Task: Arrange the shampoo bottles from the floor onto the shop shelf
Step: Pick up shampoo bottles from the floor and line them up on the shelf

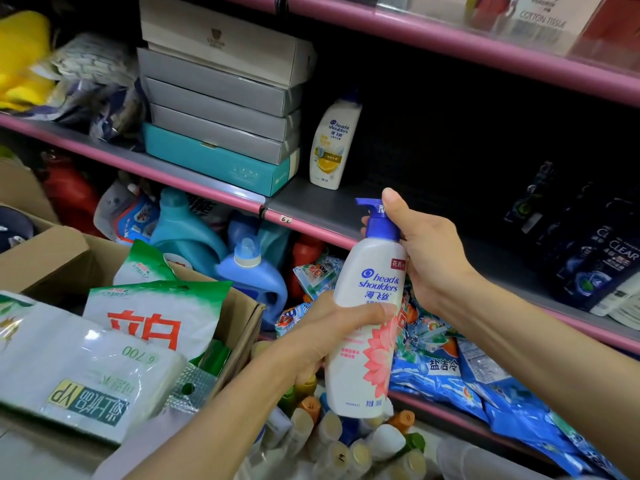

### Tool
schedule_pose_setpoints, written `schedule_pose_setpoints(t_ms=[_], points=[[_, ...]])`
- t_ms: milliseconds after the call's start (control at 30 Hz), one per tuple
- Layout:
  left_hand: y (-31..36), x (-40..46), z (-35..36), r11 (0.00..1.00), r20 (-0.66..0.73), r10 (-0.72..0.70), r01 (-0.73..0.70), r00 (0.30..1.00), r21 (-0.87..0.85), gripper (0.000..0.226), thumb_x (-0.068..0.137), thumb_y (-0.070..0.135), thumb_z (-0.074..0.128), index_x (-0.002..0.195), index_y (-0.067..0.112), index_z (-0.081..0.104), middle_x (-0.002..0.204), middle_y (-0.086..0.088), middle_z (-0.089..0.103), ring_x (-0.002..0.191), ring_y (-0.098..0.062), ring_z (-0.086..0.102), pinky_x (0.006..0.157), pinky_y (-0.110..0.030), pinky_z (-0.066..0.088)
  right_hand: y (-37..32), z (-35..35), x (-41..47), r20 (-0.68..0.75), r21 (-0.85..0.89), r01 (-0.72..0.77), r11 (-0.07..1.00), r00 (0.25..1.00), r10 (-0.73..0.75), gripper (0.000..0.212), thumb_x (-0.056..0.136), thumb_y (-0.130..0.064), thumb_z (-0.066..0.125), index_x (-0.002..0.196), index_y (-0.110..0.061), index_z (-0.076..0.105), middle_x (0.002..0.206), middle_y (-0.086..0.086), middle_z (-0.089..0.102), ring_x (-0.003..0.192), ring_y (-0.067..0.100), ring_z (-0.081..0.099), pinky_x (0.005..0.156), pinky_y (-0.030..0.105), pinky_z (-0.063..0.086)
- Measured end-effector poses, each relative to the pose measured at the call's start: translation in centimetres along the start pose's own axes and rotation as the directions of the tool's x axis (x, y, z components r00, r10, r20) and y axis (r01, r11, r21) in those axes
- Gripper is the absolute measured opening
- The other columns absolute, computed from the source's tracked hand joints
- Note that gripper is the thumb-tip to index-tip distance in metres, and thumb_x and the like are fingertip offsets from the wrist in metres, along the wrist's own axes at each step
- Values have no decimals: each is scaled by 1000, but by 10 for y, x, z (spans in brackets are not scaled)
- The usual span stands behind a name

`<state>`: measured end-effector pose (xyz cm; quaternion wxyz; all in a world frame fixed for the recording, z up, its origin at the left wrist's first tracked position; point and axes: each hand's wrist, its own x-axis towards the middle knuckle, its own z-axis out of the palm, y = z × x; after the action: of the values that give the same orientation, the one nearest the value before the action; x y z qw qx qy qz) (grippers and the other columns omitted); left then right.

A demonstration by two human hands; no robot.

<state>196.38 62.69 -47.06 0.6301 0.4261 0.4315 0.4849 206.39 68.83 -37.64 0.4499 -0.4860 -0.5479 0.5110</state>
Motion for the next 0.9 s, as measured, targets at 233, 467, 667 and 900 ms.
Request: schedule_pose_setpoints(t_ms=[233, 467, 667, 900], points=[[-2, 0, 1, 1000, -6, 6, -6, 1000, -2, 31, 64, 38, 76, 92, 26, 69, 90, -2, 75, 83, -20, 73, 71, -30, 58, 1, 2, 0, -37, -11, 6, 1000, 999, -6, 56, 82, -48, 67, 98, 5, 66, 95, 22, 69, 64, 20, 67, 70, 37, 59], [0, 2, -3, 998, -9, 1, -1, 1000, 59, 35, 65, 37, 75, 96, 24, 68, 92, -5, 75, 87, -23, 72, 81, -38, 58, -5, -4, 4, 69, -154, 31, 988, 997, -21, 33, 80, -48, 69, 85, -15, 74, 84, 2, 76, 66, 14, 69, 66, 31, 58], [-3, 2, 0, 995, -40, 18, -13, 999, 103, 34, 65, 38, 76, 94, 23, 68, 89, -4, 75, 83, -22, 72, 76, -35, 59, 0, -5, 3, 35, -162, 47, 986, 999, -42, 32, 79, -49, 70, 75, -17, 72, 81, 7, 74, 57, 12, 66, 58, 25, 57], [1, 1, -3, 996, 11, -63, 63, 998, 61, 36, 64, 36, 76, 96, 23, 68, 87, -5, 75, 77, -20, 73, 65, -28, 58, -2, -5, 1, 39, -167, -13, 986, 999, 19, 42, 78, -51, 70, 93, -11, 69, 89, 13, 73, 64, 18, 68, 76, 40, 58]])
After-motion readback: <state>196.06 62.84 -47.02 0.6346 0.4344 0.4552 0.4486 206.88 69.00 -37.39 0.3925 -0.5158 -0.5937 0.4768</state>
